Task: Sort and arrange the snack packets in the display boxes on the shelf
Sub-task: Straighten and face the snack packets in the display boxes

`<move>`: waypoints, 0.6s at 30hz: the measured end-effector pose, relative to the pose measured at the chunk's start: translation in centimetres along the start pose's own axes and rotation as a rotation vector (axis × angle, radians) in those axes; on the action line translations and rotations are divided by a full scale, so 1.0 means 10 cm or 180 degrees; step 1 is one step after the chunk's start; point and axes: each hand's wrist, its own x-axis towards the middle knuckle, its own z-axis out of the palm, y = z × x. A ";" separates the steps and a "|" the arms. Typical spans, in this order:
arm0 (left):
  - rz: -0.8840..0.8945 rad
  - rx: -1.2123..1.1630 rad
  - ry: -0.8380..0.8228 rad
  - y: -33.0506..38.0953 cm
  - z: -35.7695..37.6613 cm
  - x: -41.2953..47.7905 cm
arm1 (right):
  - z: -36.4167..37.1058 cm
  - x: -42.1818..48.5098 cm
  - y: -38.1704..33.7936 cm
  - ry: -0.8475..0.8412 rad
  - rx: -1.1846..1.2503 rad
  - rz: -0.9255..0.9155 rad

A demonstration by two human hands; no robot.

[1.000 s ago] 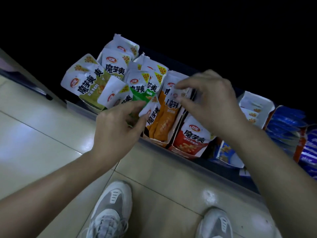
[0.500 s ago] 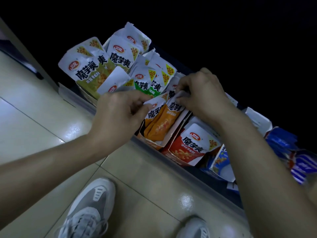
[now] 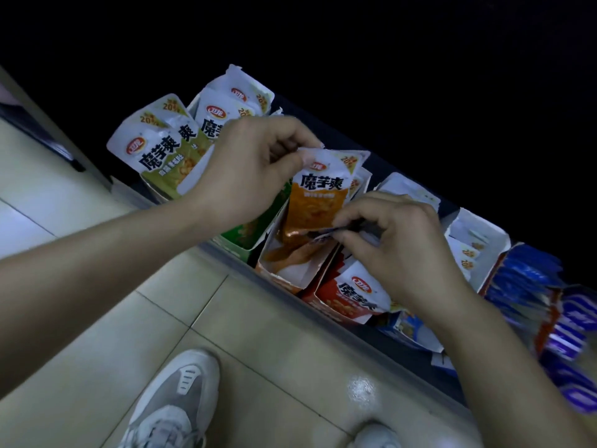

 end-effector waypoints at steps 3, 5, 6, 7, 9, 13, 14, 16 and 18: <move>0.0245 0.0007 -0.0216 -0.04 0.06 0.14 | 0.01 -0.04 0.00 0.0148 0.0049 0.0038; 0.0294 0.0216 -0.0469 -0.11 0.12 0.18 | 0.03 -0.05 -0.01 0.0251 0.0074 0.0105; 0.0310 0.0335 -0.0558 -0.16 0.15 0.18 | 0.03 -0.06 -0.01 0.0308 0.0048 0.0131; 0.0330 0.0420 -0.0577 -0.20 0.17 0.18 | 0.04 -0.06 0.00 0.0356 0.0000 0.0144; 0.0366 0.0493 -0.0521 -0.25 0.19 0.17 | 0.04 -0.06 -0.01 0.0407 -0.0113 0.0139; 0.0559 0.0356 -0.0603 -0.22 0.17 0.18 | 0.05 -0.07 -0.02 0.0442 -0.0180 0.0129; 0.0587 0.0259 -0.0541 -0.20 0.16 0.19 | 0.05 -0.07 -0.02 0.0453 -0.0179 0.0125; 0.0590 0.0121 -0.0443 -0.17 0.13 0.21 | 0.06 -0.07 -0.02 0.0473 -0.0166 0.0115; 0.0550 0.0254 -0.0622 -0.19 0.12 0.22 | 0.07 -0.07 -0.03 0.0493 -0.0161 0.0125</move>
